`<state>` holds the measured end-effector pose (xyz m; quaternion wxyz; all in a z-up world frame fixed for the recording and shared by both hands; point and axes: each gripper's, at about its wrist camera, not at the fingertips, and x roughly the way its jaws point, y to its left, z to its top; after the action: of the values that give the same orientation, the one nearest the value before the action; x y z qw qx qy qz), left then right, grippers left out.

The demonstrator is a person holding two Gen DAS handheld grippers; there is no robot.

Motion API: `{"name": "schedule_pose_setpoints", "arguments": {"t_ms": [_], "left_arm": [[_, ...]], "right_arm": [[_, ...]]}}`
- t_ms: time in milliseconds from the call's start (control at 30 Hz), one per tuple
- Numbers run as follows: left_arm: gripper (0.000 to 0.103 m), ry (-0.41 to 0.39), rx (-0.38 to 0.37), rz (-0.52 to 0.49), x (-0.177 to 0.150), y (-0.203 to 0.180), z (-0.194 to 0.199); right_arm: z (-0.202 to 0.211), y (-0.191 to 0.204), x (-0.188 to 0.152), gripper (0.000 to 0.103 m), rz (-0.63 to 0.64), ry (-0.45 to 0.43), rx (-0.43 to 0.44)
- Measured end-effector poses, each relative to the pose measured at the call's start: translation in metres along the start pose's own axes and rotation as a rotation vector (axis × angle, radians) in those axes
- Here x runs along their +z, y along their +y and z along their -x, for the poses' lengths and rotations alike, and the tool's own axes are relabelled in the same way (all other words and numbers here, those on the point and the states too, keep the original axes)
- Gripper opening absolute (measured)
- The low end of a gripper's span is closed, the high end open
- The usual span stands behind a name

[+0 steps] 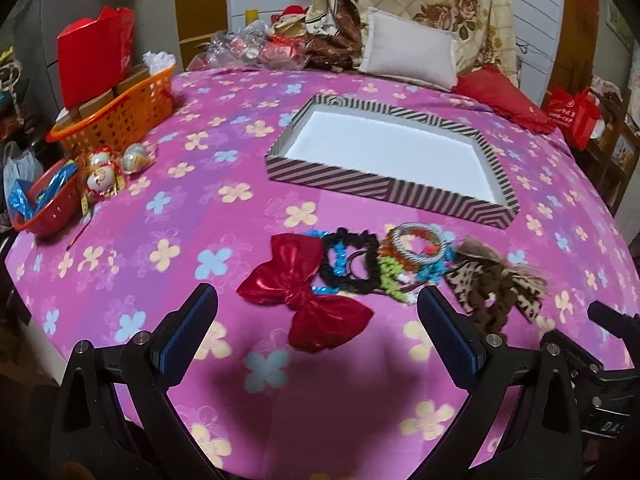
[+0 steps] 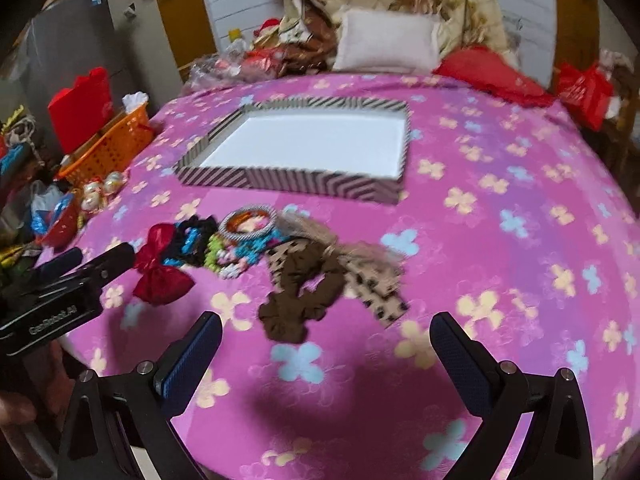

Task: Organize jewelry
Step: 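Move both tools toward the red bow and the brown leopard scrunchie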

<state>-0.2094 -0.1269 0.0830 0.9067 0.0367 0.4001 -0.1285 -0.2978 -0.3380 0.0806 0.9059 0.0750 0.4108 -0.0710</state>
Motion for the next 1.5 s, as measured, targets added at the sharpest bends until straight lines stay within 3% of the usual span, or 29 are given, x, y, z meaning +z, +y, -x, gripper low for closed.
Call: {"name": "schedule_pose_setpoints", "arguments": {"t_ms": [267,600,800,967,1500], "left_arm": [[0.101,-0.017,0.001,-0.015,-0.010,-0.002,0.012],[0.099,-0.001,0.017,0.003,-0.014,0.016,0.005],[0.098,0.008,0.032,0.009,-0.014,0.022,0.001],[0.098,0.020,0.025,0.014,-0.014,0.023,-0.004],[0.098,0.057,0.031,0.029,-0.018,0.026,-0.014]], "right_arm": [[0.009,0.009,-0.005,0.103,-0.017,-0.026,0.008],[-0.011,0.019,0.005,0.103,-0.055,-0.020,0.099],[-0.024,0.026,0.005,0.103,-0.034,0.020,0.081],[-0.025,0.029,0.005,0.103,-0.002,0.012,0.044],[-0.030,0.031,0.002,0.103,0.013,0.003,0.039]]}}
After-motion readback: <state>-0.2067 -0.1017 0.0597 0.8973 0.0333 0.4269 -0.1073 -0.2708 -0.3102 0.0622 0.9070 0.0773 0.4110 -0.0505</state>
